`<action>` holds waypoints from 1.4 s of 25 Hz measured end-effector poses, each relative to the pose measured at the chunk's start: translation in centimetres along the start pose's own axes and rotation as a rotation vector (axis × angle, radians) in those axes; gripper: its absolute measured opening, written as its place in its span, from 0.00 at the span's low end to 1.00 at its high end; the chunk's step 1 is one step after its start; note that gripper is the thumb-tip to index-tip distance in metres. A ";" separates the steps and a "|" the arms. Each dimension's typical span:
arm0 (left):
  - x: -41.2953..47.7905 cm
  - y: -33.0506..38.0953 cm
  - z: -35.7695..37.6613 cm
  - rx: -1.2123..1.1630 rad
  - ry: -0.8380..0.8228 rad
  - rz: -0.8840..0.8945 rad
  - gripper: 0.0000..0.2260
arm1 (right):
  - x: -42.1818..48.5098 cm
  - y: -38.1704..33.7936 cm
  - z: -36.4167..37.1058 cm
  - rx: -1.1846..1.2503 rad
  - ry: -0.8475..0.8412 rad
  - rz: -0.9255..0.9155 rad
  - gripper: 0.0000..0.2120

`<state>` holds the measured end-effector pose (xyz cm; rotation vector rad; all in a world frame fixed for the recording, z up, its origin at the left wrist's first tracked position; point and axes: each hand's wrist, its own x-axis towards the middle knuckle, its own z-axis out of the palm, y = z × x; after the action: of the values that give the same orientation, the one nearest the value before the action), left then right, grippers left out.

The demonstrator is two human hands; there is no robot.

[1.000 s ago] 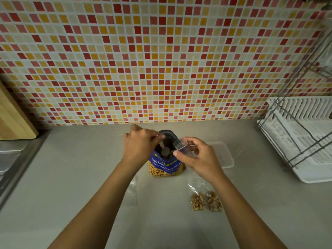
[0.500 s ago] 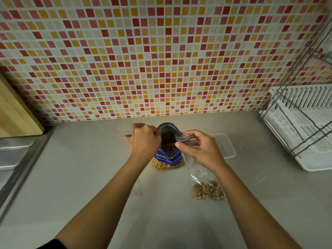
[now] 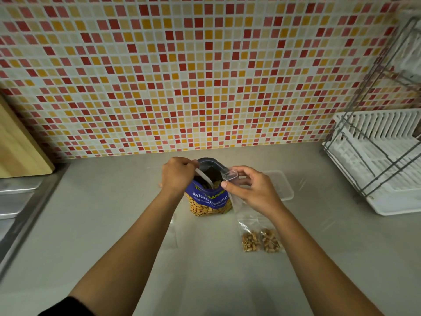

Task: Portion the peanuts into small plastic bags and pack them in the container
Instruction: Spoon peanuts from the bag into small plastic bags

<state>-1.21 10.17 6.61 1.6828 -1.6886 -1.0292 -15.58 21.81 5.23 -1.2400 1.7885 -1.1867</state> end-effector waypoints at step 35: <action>1.7 1.7 -7.3 -0.568 0.082 -0.229 0.13 | 2.3 -1.9 2.6 -0.395 0.122 -0.174 0.29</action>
<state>3.68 7.35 11.87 1.5221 -1.0272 -1.3672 -13.43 18.54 5.94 -1.6044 2.1117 -1.0499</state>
